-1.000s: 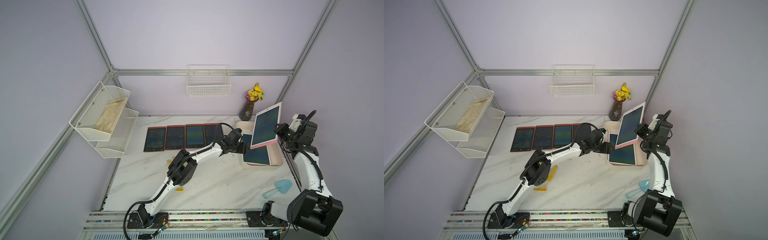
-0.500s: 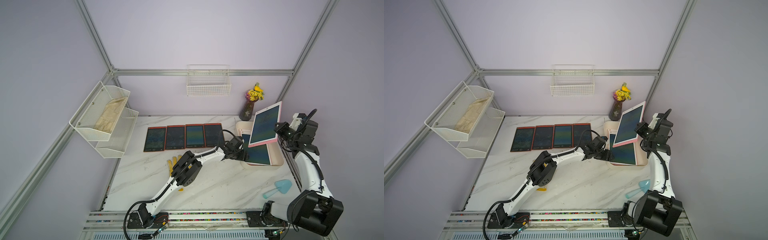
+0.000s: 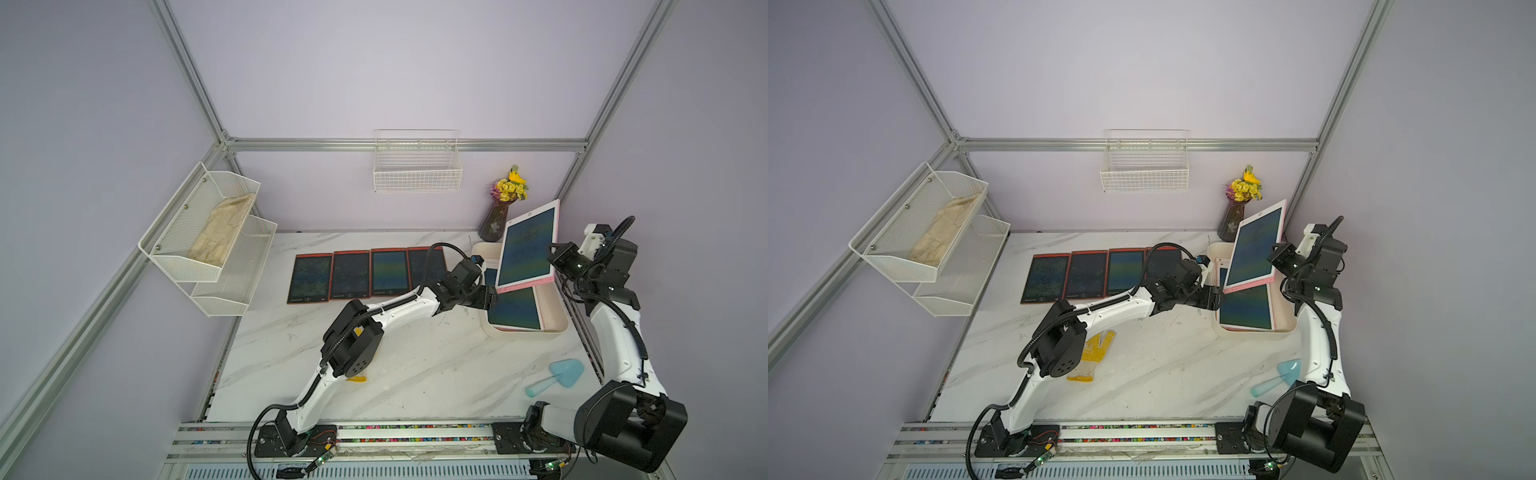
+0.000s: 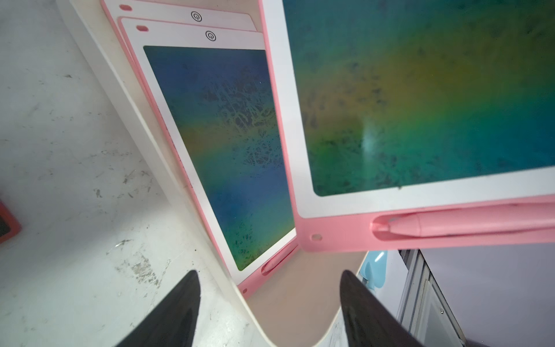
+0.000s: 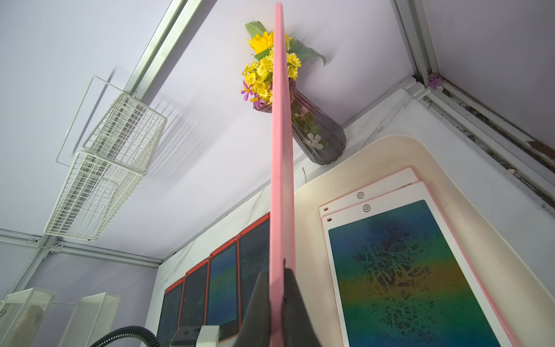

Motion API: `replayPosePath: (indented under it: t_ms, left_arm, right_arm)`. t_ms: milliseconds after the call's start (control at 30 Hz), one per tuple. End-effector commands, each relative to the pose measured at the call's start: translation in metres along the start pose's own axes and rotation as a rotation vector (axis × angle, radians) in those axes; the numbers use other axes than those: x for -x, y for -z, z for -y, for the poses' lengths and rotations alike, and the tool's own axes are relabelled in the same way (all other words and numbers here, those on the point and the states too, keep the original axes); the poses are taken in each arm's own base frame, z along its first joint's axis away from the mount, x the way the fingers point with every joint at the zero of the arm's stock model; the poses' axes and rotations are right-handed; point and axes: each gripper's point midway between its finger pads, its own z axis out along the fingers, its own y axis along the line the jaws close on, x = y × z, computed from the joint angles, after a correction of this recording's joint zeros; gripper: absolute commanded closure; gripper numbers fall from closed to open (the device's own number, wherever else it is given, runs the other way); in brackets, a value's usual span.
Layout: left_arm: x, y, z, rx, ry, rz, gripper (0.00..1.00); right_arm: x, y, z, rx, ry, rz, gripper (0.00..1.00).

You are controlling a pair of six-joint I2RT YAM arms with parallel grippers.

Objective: Take out the writing tablet from the storage box
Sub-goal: Pick up the writing tablet from the storage box.

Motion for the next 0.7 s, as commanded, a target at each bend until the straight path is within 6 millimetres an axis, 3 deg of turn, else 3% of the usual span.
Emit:
replayPosePath:
  t_ms: [0, 133, 433, 667]
  left_arm:
    - [0.006, 0.016, -0.003, 0.015, -0.024, 0.033, 0.27]
    - [0.008, 0.027, -0.007, 0.033, -0.026, 0.050, 0.28]
    - [0.005, 0.061, -0.031, 0.109, -0.005, 0.080, 0.27]
    - [-0.019, 0.097, -0.063, 0.208, 0.030, 0.069, 0.28]
  right_arm:
    - [0.015, 0.006, -0.030, 0.076, 0.051, 0.033, 1.00]
    - [0.004, 0.001, -0.048, 0.105, 0.059, 0.009, 1.00]
    - [-0.041, -0.015, -0.108, 0.219, 0.029, -0.069, 1.00]
    - [-0.078, -0.019, -0.133, 0.276, 0.014, -0.129, 1.00]
